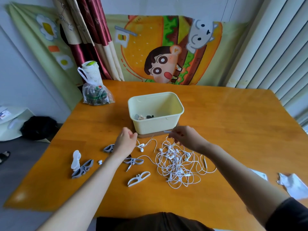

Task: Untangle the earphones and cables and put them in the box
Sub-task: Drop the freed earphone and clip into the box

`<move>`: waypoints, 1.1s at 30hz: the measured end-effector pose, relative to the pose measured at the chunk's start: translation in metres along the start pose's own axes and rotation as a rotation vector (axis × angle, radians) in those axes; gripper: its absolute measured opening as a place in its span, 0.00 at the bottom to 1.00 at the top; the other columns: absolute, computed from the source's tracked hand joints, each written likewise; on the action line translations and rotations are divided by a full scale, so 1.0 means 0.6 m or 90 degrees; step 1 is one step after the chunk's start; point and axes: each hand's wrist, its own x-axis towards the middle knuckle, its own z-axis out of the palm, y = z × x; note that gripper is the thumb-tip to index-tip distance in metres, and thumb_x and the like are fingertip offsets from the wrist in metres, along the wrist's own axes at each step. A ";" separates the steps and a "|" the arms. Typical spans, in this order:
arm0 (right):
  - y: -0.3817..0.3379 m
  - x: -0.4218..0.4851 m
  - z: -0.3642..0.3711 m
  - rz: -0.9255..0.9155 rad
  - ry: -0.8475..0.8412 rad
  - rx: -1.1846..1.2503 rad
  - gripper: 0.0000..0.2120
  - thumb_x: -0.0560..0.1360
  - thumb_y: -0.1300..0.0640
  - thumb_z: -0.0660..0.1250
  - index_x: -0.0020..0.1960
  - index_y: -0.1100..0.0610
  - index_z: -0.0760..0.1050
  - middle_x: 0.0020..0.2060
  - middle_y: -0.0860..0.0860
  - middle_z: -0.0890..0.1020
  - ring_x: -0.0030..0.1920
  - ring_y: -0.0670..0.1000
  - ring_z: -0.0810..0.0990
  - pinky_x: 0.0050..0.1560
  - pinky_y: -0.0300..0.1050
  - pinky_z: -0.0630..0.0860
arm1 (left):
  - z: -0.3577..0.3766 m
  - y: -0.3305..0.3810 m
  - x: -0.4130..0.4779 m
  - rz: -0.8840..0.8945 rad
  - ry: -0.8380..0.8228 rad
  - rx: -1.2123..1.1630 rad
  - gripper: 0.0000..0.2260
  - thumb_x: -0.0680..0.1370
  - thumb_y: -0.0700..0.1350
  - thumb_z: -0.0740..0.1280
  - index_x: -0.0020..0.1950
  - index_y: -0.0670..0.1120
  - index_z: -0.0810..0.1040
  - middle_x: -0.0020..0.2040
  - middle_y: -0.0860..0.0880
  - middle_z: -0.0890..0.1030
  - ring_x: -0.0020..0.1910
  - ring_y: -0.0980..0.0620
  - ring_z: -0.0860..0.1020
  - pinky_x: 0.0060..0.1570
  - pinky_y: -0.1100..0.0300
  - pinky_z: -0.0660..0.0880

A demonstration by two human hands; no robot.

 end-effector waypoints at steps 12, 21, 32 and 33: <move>-0.021 -0.002 -0.006 -0.040 -0.008 0.021 0.12 0.78 0.52 0.63 0.44 0.58 0.79 0.31 0.45 0.76 0.30 0.43 0.73 0.32 0.33 0.70 | 0.004 0.068 -0.018 0.237 -0.179 -0.071 0.16 0.83 0.46 0.57 0.38 0.49 0.77 0.43 0.39 0.80 0.44 0.46 0.76 0.45 0.56 0.70; 0.099 -0.020 -0.054 0.169 0.047 -0.032 0.12 0.78 0.51 0.63 0.39 0.54 0.77 0.30 0.48 0.76 0.32 0.48 0.75 0.32 0.34 0.69 | -0.010 0.014 0.017 0.017 -0.027 -0.229 0.16 0.84 0.46 0.53 0.40 0.47 0.73 0.33 0.51 0.67 0.37 0.51 0.67 0.38 0.58 0.65; 0.045 0.005 -0.089 0.111 0.404 0.017 0.10 0.76 0.54 0.67 0.44 0.61 0.77 0.34 0.52 0.76 0.36 0.51 0.72 0.32 0.40 0.60 | -0.017 0.019 0.020 -0.038 -0.007 -0.310 0.12 0.82 0.44 0.58 0.66 0.47 0.68 0.57 0.44 0.75 0.48 0.46 0.76 0.46 0.55 0.74; 0.024 0.007 -0.097 0.068 0.414 0.017 0.08 0.76 0.53 0.67 0.43 0.58 0.76 0.34 0.50 0.75 0.35 0.49 0.71 0.31 0.39 0.61 | -0.020 0.032 0.015 0.007 -0.035 -0.308 0.15 0.82 0.43 0.59 0.69 0.51 0.65 0.65 0.43 0.72 0.59 0.42 0.74 0.55 0.51 0.74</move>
